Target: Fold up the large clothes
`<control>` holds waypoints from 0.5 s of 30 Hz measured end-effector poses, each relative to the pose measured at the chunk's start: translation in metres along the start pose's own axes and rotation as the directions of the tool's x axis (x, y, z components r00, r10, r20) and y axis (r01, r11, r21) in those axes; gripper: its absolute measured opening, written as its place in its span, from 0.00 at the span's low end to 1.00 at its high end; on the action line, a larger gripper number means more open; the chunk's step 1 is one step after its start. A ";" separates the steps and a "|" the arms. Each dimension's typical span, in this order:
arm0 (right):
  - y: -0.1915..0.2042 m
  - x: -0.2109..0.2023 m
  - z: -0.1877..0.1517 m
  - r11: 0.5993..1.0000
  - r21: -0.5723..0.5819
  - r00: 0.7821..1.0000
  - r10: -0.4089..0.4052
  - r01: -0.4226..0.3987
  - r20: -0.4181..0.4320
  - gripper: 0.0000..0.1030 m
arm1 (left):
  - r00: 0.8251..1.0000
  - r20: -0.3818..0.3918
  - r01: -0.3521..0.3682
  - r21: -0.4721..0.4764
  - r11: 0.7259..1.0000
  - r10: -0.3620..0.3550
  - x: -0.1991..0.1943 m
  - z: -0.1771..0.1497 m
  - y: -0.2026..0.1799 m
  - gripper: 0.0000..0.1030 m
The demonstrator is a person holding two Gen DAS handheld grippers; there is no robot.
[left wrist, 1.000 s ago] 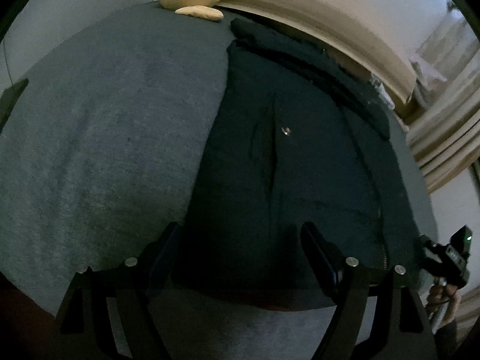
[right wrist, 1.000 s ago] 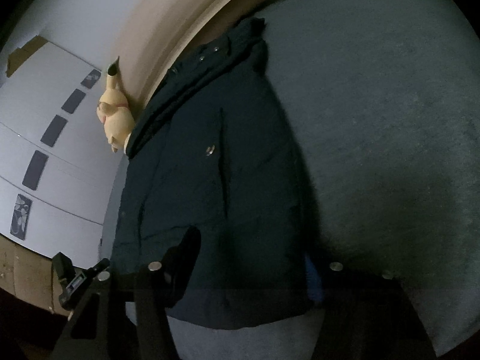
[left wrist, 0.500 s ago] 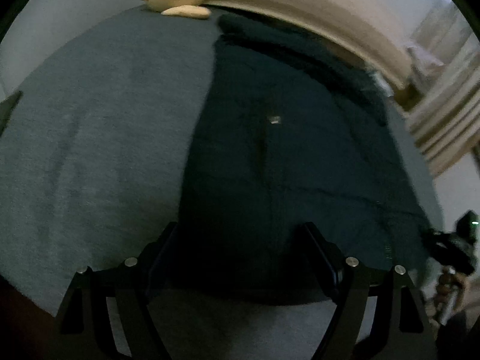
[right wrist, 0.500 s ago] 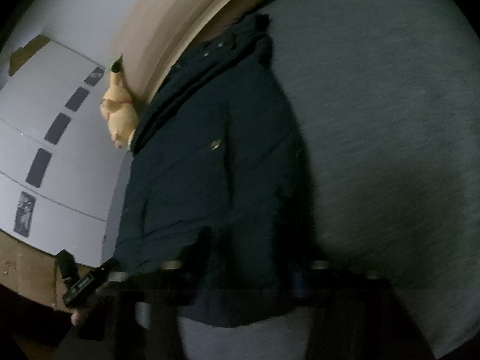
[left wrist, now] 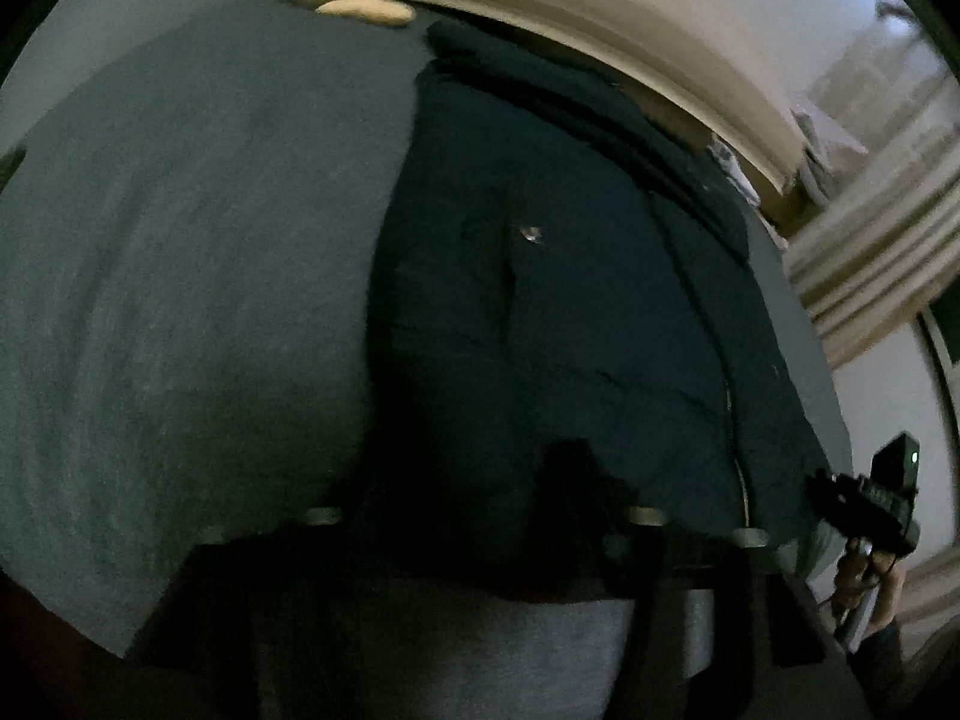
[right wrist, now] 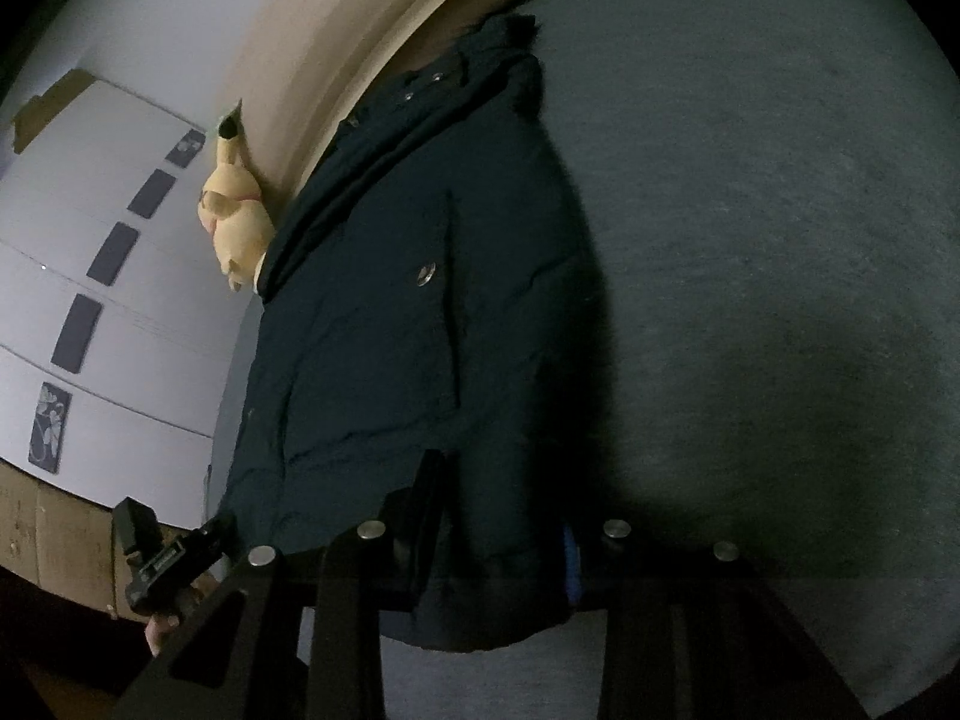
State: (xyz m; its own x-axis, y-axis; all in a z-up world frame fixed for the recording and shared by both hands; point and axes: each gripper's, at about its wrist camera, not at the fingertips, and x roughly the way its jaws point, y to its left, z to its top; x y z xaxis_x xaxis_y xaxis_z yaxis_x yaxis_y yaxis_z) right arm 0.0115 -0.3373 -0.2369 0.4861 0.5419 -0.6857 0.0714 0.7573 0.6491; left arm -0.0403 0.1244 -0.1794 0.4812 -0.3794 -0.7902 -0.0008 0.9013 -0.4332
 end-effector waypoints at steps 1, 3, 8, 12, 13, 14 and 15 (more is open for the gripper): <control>0.001 -0.001 -0.001 1.000 -0.006 1.000 0.004 -0.004 -0.002 0.22 | 1.000 0.002 0.006 0.003 1.000 -0.006 0.000 0.000 -0.001 0.27; 0.005 -0.004 -0.001 1.000 -0.024 1.000 0.011 -0.011 0.000 0.17 | 0.999 0.025 0.031 0.013 0.999 -0.031 -0.005 0.000 -0.003 0.22; 0.017 -0.018 -0.007 0.996 -0.081 1.000 0.023 -0.023 0.003 0.14 | 0.995 0.087 0.051 0.041 0.998 -0.054 -0.027 -0.006 -0.007 0.19; 0.010 -0.022 -0.021 0.997 -0.072 1.000 0.020 -0.021 -0.009 0.14 | 0.993 0.085 0.085 0.024 0.996 -0.087 -0.030 -0.020 -0.001 0.19; 0.006 -0.021 -0.023 0.998 -0.062 1.000 0.015 -0.016 -0.017 0.14 | 0.993 0.078 0.091 0.022 0.996 -0.092 -0.029 -0.022 0.003 0.22; 0.000 -0.019 -0.026 0.999 -0.042 1.000 0.015 -0.016 -0.022 0.18 | 0.995 0.066 0.080 0.006 0.997 -0.081 -0.025 -0.022 0.008 0.24; -0.006 -0.017 -0.028 0.999 -0.012 0.999 0.031 -0.032 -0.025 0.19 | 0.996 0.056 0.075 -0.020 0.997 -0.073 -0.021 -0.020 0.015 0.27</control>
State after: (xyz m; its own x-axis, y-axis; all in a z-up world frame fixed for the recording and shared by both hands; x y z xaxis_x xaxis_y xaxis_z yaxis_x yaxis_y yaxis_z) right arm -0.0214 -0.3409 -0.2380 0.4659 0.5743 -0.6731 0.0459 0.7440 0.6666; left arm -0.0679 0.1416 -0.1777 0.5283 -0.4322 -0.7308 0.0178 0.8662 -0.4995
